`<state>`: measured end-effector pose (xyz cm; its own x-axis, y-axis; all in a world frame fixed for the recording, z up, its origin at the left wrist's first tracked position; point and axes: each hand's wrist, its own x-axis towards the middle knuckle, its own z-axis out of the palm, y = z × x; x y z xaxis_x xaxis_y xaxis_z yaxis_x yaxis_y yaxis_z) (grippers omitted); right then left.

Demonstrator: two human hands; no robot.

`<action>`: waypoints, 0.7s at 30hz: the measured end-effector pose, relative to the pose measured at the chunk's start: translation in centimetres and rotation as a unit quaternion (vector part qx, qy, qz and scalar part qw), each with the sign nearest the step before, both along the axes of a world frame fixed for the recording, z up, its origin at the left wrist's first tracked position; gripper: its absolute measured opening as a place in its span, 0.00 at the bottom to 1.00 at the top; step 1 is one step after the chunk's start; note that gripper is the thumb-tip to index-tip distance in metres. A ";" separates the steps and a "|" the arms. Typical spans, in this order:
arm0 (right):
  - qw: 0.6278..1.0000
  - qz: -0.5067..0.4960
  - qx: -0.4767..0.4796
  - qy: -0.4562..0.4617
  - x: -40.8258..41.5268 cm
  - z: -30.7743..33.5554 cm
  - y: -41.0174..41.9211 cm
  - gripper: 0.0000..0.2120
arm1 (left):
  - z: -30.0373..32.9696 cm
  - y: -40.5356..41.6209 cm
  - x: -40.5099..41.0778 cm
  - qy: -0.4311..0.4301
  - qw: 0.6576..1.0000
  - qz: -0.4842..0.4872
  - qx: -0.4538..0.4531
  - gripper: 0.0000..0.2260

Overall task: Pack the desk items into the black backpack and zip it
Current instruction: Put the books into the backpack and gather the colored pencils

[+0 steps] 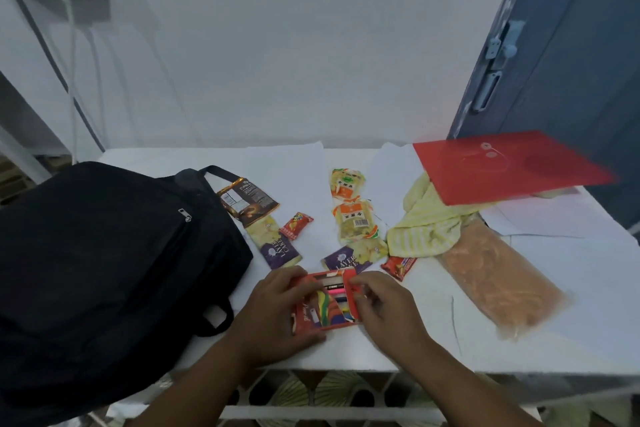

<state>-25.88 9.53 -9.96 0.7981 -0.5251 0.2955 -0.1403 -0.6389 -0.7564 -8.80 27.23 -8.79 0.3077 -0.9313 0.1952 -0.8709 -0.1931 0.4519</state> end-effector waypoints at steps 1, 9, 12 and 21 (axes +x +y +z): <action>1.000 0.000 -0.019 -0.002 0.0 -0.3 0.2 0.11 | -0.2 0.1 -0.1 -0.002 1.000 0.002 -0.011 0.34; 0.981 -0.058 -0.183 0.042 0.1 0.0 0.8 0.09 | -0.6 0.5 0.2 0.027 0.998 -0.006 -0.051 0.31; 0.974 -0.094 -0.159 0.133 0.6 0.4 0.5 0.24 | -0.7 0.5 0.1 0.029 0.998 -0.003 -0.056 0.29; 0.968 -0.139 -0.171 0.123 0.0 0.8 0.2 0.18 | -1.0 0.9 0.1 0.046 0.997 -0.001 -0.054 0.29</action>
<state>-25.91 9.78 -9.20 0.7076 -0.6352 0.3096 -0.4918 -0.7573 -0.4297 -8.66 28.12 -9.77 0.3279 -0.9068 0.2650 -0.8251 -0.1382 0.5478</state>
